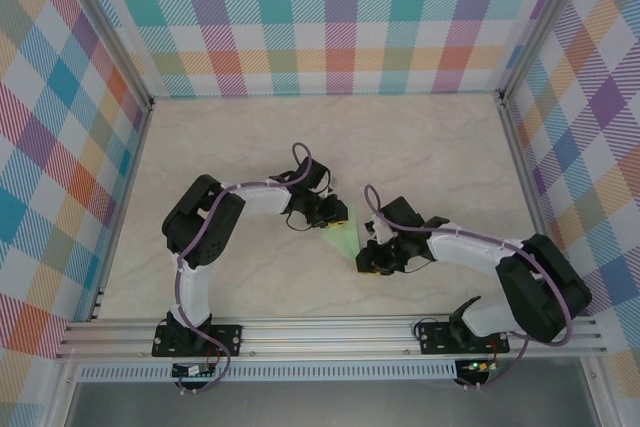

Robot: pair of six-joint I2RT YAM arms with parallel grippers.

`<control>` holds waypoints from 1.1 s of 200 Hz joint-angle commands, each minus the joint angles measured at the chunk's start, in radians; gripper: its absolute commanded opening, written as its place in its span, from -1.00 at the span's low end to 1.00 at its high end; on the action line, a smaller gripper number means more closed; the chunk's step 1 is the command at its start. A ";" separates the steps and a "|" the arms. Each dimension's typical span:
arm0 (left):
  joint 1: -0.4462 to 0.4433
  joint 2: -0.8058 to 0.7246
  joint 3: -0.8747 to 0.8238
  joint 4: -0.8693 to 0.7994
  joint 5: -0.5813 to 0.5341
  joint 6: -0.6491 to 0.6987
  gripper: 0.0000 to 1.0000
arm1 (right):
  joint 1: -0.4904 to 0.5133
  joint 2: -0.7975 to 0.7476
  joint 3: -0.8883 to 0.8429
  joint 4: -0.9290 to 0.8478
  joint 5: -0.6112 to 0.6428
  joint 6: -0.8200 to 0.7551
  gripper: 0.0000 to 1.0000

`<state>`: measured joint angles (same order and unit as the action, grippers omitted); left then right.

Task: Fold a paper plane with a square sheet of paper (fold left side to right side)
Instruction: Fourth fold the wing at the center of the table.

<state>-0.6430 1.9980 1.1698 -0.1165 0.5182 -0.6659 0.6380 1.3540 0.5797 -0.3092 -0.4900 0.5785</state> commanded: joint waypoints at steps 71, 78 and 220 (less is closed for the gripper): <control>0.008 0.000 -0.041 -0.040 -0.050 -0.003 -0.55 | 0.002 0.170 0.145 0.061 0.159 0.098 -0.89; 0.008 0.000 -0.039 -0.040 -0.050 0.000 -0.55 | 0.002 0.184 0.141 0.052 0.172 0.099 -0.89; 0.181 0.079 0.106 -0.058 -0.003 0.102 -0.51 | 0.028 0.271 0.029 -0.105 0.257 0.075 -0.96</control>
<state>-0.5278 2.0346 1.2251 -0.1360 0.5659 -0.6231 0.6422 1.5597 0.6750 -0.2409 -0.3141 0.6693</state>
